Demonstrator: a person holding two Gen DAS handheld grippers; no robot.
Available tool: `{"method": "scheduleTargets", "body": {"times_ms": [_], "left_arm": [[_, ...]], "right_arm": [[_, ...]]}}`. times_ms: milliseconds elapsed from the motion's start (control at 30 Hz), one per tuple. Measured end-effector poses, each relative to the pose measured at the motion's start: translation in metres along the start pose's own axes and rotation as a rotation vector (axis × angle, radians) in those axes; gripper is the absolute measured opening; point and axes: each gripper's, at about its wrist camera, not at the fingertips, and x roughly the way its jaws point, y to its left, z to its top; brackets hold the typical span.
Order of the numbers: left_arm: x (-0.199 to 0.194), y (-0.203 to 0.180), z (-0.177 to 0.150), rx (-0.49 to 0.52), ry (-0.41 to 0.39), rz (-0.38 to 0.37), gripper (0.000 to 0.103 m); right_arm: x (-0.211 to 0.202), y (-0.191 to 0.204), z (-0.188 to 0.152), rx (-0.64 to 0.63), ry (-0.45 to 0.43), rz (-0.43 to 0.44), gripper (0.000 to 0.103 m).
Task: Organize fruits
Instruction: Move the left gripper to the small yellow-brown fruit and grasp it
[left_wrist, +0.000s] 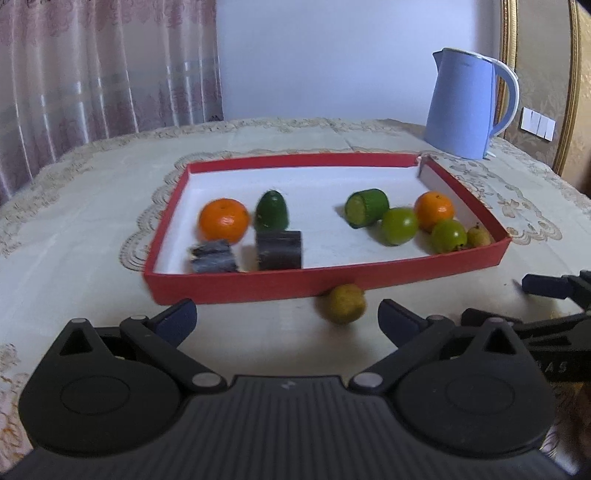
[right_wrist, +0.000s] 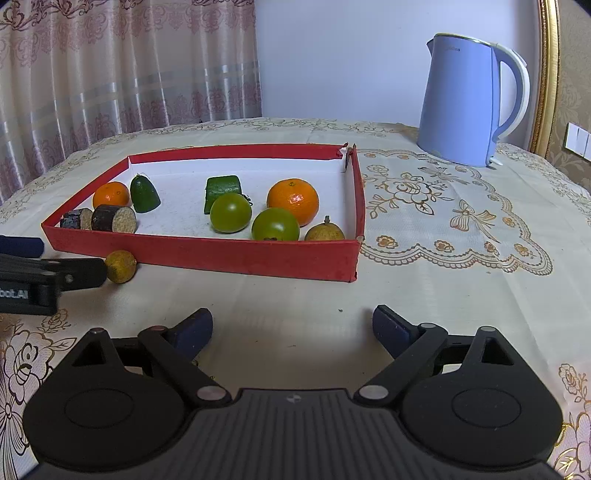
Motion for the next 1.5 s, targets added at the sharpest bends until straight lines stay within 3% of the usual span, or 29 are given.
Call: {"method": "scheduleTargets", "body": {"times_ms": [233, 400, 833, 1067, 1333, 1400, 1500], "left_arm": [[0.012, -0.008, -0.001, -0.019, 0.019, 0.030, 0.103], [0.019, -0.009, 0.002, -0.036, 0.029, 0.036, 0.090], [0.023, -0.013, -0.002, -0.022, 0.030, 0.028, 0.080], [0.022, -0.016, -0.001, -0.007, 0.025, 0.016, 0.069], [0.020, -0.020, -0.003, 0.018, 0.007, -0.011, 0.052], [0.019, -0.021, -0.004, 0.028, 0.004, -0.036, 0.037], [0.017, -0.026, -0.005, 0.047, -0.001, -0.057, 0.028]], "right_arm": [[0.000, 0.000, 0.000, 0.000, 0.000, 0.000, 0.094], [0.000, 0.000, 0.000, 0.000, 0.000, 0.000, 0.094], [0.000, -0.001, 0.000, 0.000, 0.000, 0.000, 0.095], [0.000, 0.000, 0.000, -0.001, 0.000, 0.000, 0.095], [0.000, 0.000, 0.000, -0.001, 0.001, 0.000, 0.095], [0.000, 0.000, 0.000, -0.001, 0.001, 0.000, 0.095], [0.000, 0.000, 0.000, 0.000, 0.001, 0.000, 0.095]]}}
